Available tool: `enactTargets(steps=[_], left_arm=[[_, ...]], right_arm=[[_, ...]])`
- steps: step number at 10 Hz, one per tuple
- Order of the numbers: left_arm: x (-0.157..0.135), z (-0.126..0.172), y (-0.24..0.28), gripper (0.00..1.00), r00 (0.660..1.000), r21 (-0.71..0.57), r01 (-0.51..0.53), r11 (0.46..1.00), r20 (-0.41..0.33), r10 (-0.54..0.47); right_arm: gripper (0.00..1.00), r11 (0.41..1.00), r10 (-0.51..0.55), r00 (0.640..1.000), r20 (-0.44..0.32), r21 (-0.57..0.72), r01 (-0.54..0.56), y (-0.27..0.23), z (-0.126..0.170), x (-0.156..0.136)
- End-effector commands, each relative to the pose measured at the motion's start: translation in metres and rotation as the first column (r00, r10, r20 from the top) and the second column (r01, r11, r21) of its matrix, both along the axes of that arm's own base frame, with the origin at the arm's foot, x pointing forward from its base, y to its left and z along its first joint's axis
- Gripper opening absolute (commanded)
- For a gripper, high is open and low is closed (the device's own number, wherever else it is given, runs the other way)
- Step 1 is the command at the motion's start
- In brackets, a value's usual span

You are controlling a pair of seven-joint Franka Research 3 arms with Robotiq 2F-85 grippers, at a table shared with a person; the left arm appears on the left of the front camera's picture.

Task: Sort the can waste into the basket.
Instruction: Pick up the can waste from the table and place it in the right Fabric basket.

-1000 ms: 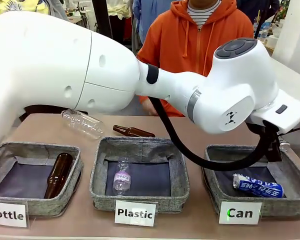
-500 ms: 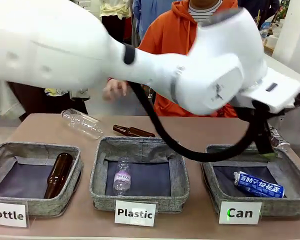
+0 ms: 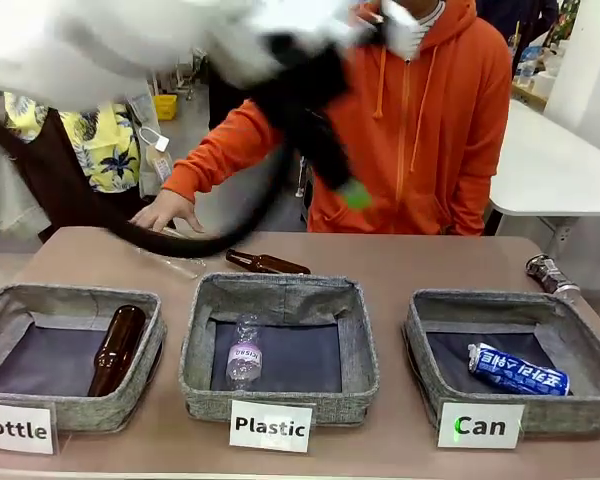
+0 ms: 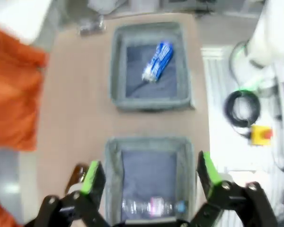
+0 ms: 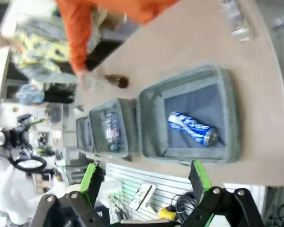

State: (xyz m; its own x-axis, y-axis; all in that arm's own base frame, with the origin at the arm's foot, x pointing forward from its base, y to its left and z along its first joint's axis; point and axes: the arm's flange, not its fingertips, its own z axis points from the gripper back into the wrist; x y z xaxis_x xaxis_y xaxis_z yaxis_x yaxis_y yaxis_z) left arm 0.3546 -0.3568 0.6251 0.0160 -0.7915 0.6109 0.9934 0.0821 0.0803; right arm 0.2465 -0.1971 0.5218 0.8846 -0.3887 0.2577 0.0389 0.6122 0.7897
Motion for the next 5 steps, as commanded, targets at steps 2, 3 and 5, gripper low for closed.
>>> enactTargets(steps=[2,3,5], left_arm=[[-0.014,-0.010,0.186,1.00,0.951,-0.110,-0.266,0.958,-0.194,0.242],[-0.013,-0.018,0.251,1.00,0.877,-0.156,-0.402,0.902,-0.349,0.331],[-0.020,-0.054,0.345,1.00,0.747,-0.271,-0.547,0.792,-0.586,0.315]], right_arm=[[1.00,0.982,0.182,0.983,0.027,0.049,-0.183,0.097,0.002,0.033],[1.00,0.959,0.266,0.964,0.010,0.093,-0.266,0.124,-0.007,0.048],[1.00,0.863,0.430,0.902,-0.030,0.307,-0.401,0.141,-0.021,0.072]])
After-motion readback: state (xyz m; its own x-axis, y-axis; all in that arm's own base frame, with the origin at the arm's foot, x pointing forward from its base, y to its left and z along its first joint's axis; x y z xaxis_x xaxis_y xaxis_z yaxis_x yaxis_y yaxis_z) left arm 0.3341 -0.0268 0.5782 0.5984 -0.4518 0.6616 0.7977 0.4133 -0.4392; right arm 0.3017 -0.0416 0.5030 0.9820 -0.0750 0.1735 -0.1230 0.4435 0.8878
